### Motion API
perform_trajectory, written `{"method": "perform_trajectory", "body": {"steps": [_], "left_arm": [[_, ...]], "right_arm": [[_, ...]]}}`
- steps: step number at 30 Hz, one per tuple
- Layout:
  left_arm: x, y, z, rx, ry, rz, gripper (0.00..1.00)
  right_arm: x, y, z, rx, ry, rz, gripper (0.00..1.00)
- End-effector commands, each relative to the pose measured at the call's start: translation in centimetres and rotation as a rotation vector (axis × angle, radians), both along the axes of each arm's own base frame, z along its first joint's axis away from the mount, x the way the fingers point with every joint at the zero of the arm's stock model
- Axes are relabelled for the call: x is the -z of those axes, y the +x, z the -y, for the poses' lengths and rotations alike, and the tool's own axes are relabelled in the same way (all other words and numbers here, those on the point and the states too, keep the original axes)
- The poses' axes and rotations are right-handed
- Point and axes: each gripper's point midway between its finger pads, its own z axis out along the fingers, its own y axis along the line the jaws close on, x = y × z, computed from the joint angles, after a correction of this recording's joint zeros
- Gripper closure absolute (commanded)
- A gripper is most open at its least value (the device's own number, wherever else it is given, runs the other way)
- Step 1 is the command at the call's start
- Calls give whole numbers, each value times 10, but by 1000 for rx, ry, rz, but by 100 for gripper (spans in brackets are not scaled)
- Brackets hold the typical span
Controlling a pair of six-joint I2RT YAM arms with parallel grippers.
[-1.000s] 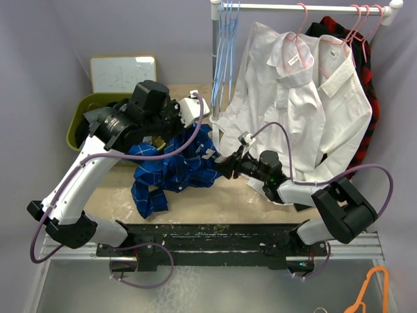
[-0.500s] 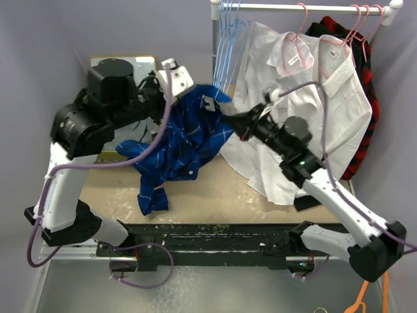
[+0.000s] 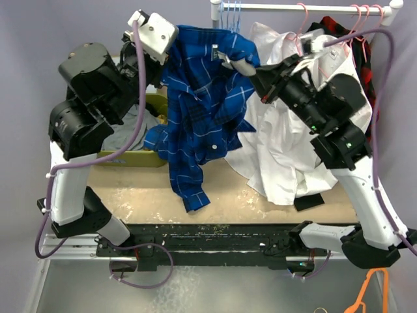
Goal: Place the shirt on the hanger
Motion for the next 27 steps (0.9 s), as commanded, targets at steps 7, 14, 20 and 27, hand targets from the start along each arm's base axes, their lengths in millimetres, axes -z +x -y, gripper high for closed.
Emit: {"method": "perform_trajectory", "body": {"steps": [7,14,20,27], "left_arm": [[191,83,-32,-334,51,-381,100],[280,77,-30,-213,36,-627,100],[299,67,-12,-85,58,-687,100],[306,57,-5,-17,78,-711,100]], "right_arm": [[193,30,-13,62,-21,-417,100],[299,-2,-28,-30,56,-608,100],[285,6,-35,-30,30,-561,100],[283,12,-46,-64,49,-556,100]]}}
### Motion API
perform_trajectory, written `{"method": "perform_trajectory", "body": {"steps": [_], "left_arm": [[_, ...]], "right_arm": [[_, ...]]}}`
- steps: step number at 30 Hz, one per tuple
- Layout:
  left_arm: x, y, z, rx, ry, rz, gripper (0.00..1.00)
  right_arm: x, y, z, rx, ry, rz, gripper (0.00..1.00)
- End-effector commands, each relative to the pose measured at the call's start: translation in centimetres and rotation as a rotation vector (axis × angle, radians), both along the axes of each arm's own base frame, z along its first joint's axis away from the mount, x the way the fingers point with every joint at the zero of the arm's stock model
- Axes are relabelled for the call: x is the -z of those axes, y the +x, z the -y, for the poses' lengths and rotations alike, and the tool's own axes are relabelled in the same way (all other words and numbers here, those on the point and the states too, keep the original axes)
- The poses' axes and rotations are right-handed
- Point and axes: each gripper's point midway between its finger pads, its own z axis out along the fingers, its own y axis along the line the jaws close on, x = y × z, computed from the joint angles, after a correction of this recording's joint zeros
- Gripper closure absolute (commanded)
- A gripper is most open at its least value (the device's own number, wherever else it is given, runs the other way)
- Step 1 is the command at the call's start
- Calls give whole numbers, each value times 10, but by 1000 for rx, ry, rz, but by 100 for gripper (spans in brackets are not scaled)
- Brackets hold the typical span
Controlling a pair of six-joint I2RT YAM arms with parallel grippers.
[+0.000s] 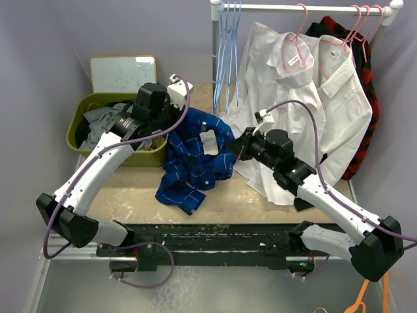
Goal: Place the shirt on the hanger
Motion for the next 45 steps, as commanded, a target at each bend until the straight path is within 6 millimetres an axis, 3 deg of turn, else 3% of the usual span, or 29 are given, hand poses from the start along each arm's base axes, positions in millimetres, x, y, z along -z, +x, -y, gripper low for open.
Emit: {"method": "perform_trajectory", "body": {"steps": [1,2,3,8,10,11,17,21,24,26,30,33,36,45], "left_arm": [[-11,-7,10,63,-62,22,100],[-12,-8,9,61,-62,24,100],[-11,-8,7,60,-57,24,100],[-15,-9,2,58,-59,27,100],[-16,-10,0,60,-64,26,100],[-16,-10,0,61,-62,25,100],[-15,-10,-8,45,-28,37,100],[-16,-12,-8,52,-30,35,100],[-17,-11,-10,49,-32,38,100],[-18,-11,-11,47,-35,41,100],[-20,-12,-14,43,-41,44,100],[-20,-13,-15,41,-41,46,100],[-22,-13,-17,34,-39,54,100],[-25,-11,-17,34,-40,63,100]], "right_arm": [[-37,7,-14,-34,90,81,100],[-37,6,-16,-46,90,78,99],[-37,5,-18,-59,87,79,92],[-60,1,-3,-20,77,168,24],[-70,-2,8,15,76,206,13],[-74,-5,13,27,78,220,11],[-116,-7,51,184,80,320,12],[-160,13,71,302,-59,362,22],[-193,32,63,316,-76,378,37],[-218,43,57,326,-72,403,40],[-246,70,42,336,-101,424,42],[-251,90,33,350,-125,434,48],[-240,103,26,355,-152,403,56],[-227,126,13,355,-198,395,61]]}}
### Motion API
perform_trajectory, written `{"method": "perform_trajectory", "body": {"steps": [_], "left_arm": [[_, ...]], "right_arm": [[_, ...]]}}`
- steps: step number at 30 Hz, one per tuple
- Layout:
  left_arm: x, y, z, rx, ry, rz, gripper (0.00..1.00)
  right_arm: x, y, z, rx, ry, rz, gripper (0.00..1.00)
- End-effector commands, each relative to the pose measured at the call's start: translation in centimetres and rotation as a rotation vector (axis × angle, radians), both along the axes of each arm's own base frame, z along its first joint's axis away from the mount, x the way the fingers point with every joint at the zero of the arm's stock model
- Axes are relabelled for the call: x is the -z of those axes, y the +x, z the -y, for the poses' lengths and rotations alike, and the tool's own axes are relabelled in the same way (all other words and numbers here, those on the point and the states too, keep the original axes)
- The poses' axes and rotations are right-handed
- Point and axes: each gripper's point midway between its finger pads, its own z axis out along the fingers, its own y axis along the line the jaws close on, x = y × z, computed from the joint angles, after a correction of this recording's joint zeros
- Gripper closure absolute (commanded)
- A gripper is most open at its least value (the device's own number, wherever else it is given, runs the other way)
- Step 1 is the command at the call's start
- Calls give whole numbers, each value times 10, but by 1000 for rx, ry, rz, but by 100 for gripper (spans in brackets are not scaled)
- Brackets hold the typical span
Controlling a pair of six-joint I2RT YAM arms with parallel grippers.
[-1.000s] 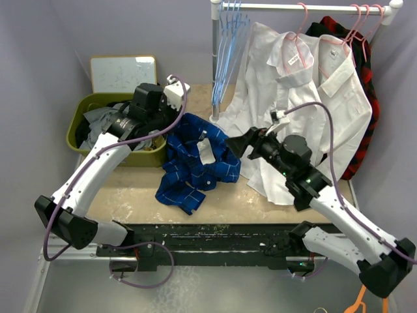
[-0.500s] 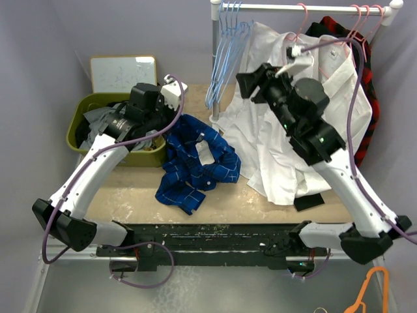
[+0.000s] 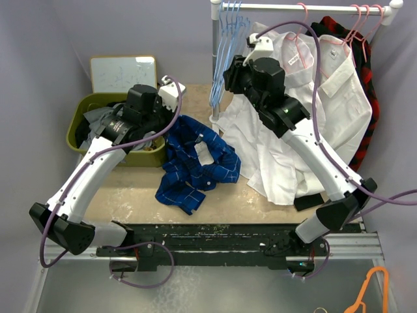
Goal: Place the shirt on the hanger
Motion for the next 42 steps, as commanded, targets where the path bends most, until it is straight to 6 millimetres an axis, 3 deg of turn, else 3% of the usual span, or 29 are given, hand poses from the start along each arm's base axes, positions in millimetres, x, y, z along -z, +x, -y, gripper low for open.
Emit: {"method": "perform_trajectory", "body": {"steps": [1,14,23,33,42], "left_arm": [[-20,3,-3,0,-23,67,100],[-15,3,-3,4,-15,63,100],[-14,3,-1,11,-16,60,100],[-14,3,-1,12,-15,60,100],[-14,3,-2,11,-13,62,100]], "right_arm": [[-41,-1,6,20,23,96,61],[-10,18,8,83,-52,33,64],[-4,23,18,143,-99,20,66],[-9,16,34,189,-119,32,67],[-25,8,46,217,-124,68,67]]}}
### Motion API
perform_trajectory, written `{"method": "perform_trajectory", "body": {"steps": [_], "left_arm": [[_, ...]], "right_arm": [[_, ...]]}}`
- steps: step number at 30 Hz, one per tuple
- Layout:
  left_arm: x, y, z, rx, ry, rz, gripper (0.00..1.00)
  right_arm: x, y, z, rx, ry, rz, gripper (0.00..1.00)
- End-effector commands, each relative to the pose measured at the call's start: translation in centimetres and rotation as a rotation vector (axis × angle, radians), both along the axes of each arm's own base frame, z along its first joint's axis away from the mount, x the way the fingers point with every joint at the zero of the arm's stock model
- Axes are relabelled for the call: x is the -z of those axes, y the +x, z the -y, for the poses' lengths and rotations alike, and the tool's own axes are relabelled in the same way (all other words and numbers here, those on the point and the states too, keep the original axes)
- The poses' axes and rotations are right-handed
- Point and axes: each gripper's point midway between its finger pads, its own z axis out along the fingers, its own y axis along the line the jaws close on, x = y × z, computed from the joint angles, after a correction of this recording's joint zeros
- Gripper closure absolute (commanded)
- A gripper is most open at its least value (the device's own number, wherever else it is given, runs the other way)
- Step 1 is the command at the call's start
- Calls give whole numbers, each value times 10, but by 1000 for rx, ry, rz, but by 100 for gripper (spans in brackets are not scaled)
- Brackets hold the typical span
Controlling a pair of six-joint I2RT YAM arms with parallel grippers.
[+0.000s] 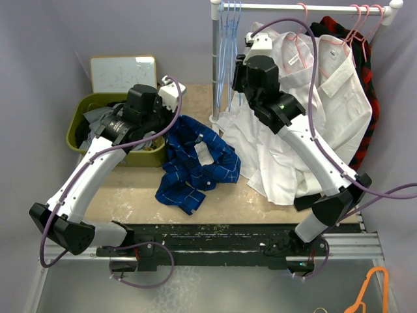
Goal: Place the shirt on the hanger
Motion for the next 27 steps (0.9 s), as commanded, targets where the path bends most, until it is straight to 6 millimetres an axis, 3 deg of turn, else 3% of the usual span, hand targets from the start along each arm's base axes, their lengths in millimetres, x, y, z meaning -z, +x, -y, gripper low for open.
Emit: {"method": "perform_trajectory", "body": {"steps": [1,7,18,27], "left_arm": [[-14,2,-2,7,-17,59,100],[-15,2,-1,10,-18,61,100],[-16,1,-3,10,-15,67,100],[-18,-1,-5,6,-12,72,100]], "right_arm": [[-44,-13,18,38,30,100,67],[-41,-11,22,59,9,95,74],[-30,1,20,68,-19,74,68],[-16,10,20,77,-45,45,70]]}}
